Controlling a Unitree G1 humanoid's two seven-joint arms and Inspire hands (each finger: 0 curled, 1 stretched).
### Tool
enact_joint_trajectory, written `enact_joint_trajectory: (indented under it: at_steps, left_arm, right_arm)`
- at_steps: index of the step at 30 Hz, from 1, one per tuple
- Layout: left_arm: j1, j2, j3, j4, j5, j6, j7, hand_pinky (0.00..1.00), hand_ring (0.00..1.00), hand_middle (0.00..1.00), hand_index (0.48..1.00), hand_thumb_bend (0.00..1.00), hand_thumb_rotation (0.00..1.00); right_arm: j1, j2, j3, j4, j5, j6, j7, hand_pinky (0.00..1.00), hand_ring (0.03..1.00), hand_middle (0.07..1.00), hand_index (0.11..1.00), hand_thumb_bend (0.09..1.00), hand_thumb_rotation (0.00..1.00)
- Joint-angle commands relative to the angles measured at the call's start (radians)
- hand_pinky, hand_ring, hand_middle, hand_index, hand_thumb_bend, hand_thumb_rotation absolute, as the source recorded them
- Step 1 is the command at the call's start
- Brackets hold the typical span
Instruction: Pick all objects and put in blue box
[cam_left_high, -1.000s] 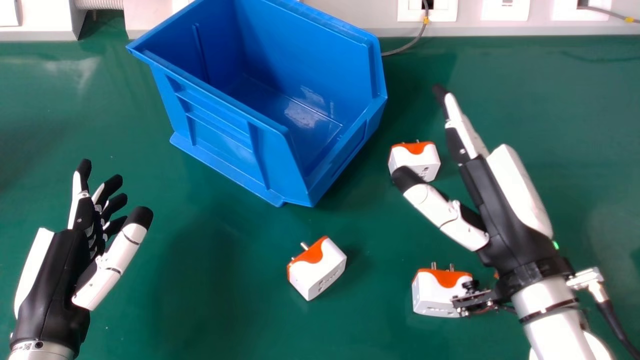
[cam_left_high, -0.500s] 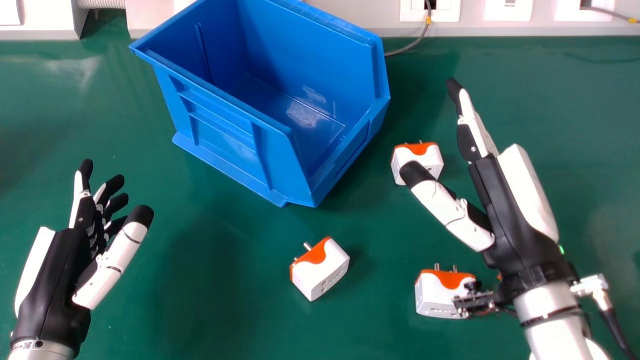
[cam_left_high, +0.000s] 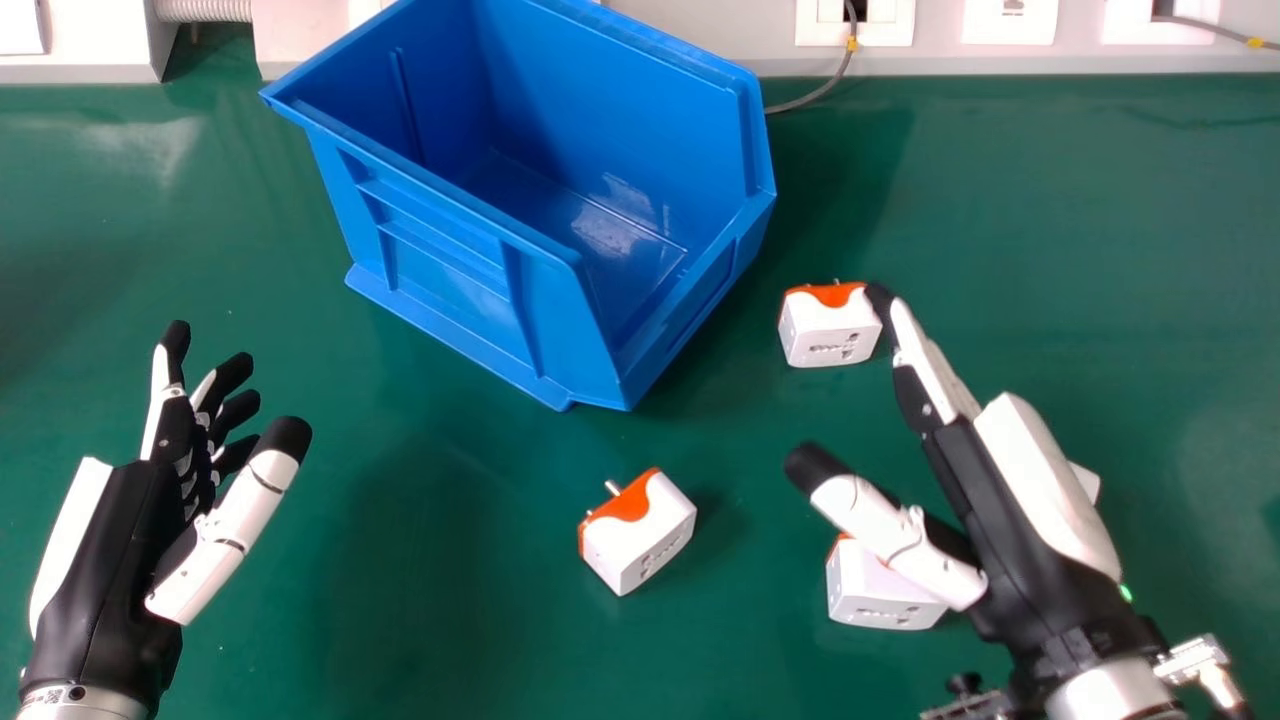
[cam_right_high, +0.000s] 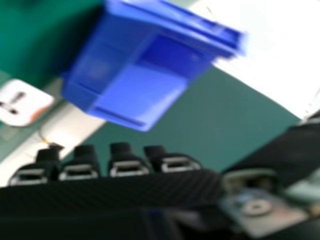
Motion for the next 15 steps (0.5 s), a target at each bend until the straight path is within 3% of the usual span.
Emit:
enact_joint_trajectory:
  at_steps: [1, 5, 9, 15]
  left_arm:
    - [0.005, 0.009, 0.006, -0.03, -0.013, 0.005, -0.001, 0.9, 0.94, 0.96, 0.941, 0.6, 0.68]
    - [0.005, 0.009, 0.003, -0.044, -0.007, 0.01, 0.002, 0.9, 0.94, 0.96, 0.939, 0.61, 0.69]
    - [0.009, 0.006, -0.001, -0.064, -0.009, 0.023, 0.0, 0.9, 0.94, 0.96, 0.94, 0.61, 0.69]
    - [0.002, 0.002, -0.005, -0.067, -0.016, 0.035, -0.004, 0.91, 0.94, 0.96, 0.942, 0.62, 0.7]
  right_arm:
    - [0.002, -0.037, -0.005, -0.062, -0.04, 0.032, 0.031, 0.97, 1.0, 1.0, 1.0, 0.503, 0.96]
    - [0.004, -0.076, 0.0, -0.097, -0.112, 0.086, 0.078, 0.97, 1.0, 1.0, 1.0, 0.549, 0.96]
    - [-0.009, -0.097, 0.018, -0.096, -0.181, 0.13, 0.109, 0.96, 1.0, 1.0, 1.0, 0.572, 0.97]
    - [-0.049, -0.104, 0.043, -0.071, -0.211, 0.193, 0.162, 0.96, 1.0, 1.0, 1.0, 0.626, 0.9]
